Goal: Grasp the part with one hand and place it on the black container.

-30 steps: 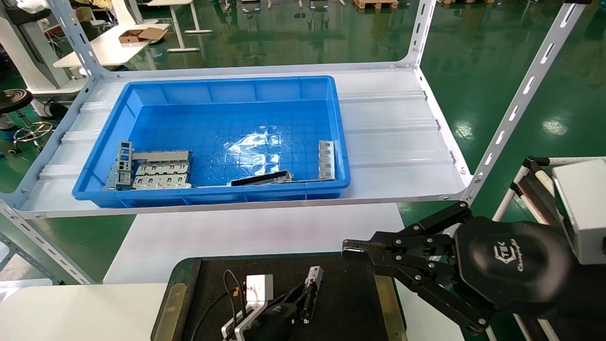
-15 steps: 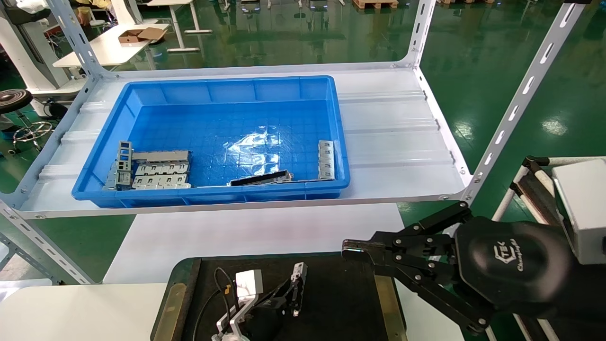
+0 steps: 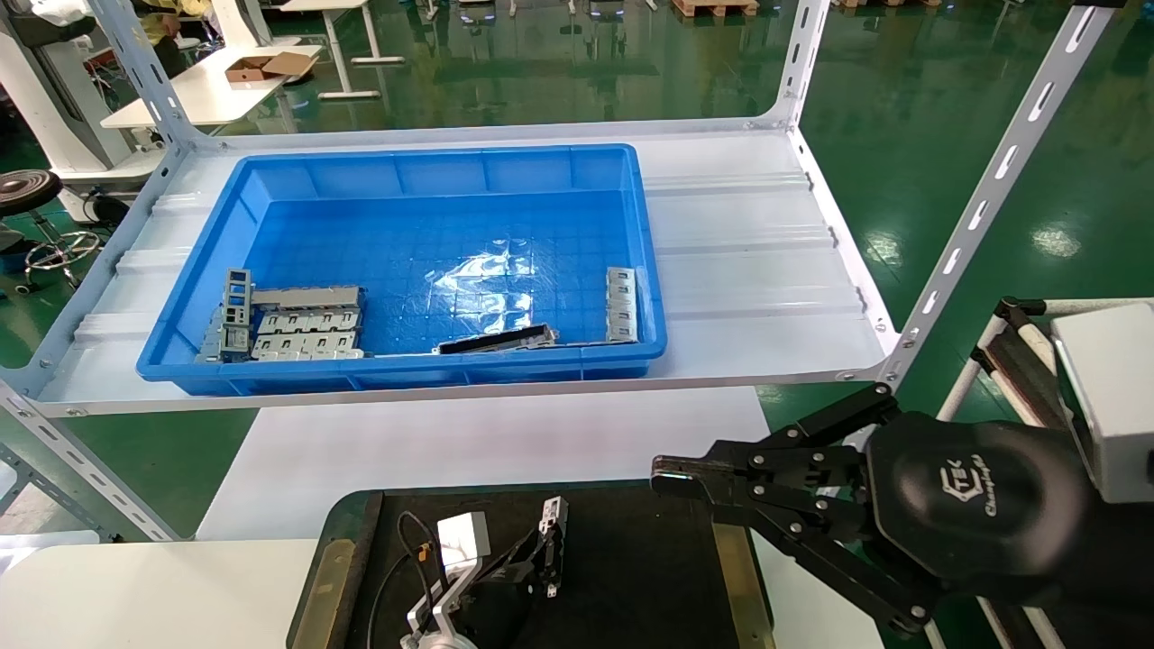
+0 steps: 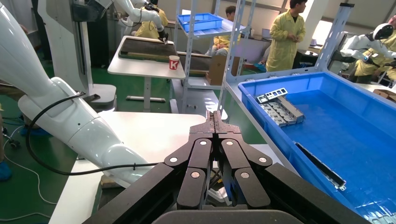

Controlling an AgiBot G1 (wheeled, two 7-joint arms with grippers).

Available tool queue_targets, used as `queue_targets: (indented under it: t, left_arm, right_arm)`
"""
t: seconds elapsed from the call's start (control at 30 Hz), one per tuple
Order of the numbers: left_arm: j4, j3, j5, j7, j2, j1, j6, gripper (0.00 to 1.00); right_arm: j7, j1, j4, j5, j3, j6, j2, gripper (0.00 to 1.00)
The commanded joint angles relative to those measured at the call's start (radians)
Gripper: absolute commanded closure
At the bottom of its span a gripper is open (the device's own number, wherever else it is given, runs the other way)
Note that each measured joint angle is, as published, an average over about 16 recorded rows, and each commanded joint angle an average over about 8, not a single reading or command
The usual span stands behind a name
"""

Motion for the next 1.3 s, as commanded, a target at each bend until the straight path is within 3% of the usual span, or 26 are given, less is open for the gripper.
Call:
queue_targets:
  t: [0.03, 0.17, 0.23, 0.9, 1.3]
  left_arm:
    - [0.006, 0.019, -0.020, 0.004, 0.000, -0.005, -0.016, 0.66]
    - [0.013, 0.056, -0.071, 0.024, 0.000, -0.014, -0.045, 0.16]
    - [0.017, 0.075, -0.100, 0.036, 0.000, -0.019, -0.060, 0.00]
    - [-0.031, 0.262, -0.442, 0.208, -0.005, -0.079, -0.201, 0.00]
    - [-0.132, 0.303, -0.497, 0.236, -0.034, -0.091, -0.246, 0.00]
  right_arm:
    - [0.000, 0.000, 0.000, 0.000, 0.000, 0.000, 0.000, 0.66]
    - [0.000, 0.000, 0.000, 0.000, 0.000, 0.000, 0.000, 0.17]
    - [0.000, 0.000, 0.000, 0.000, 0.000, 0.000, 0.000, 0.02]
    - [0.000, 0.000, 0.000, 0.000, 0.000, 0.000, 0.000, 0.00]
    - [0.000, 0.000, 0.000, 0.000, -0.001, 0.000, 0.000, 0.00]
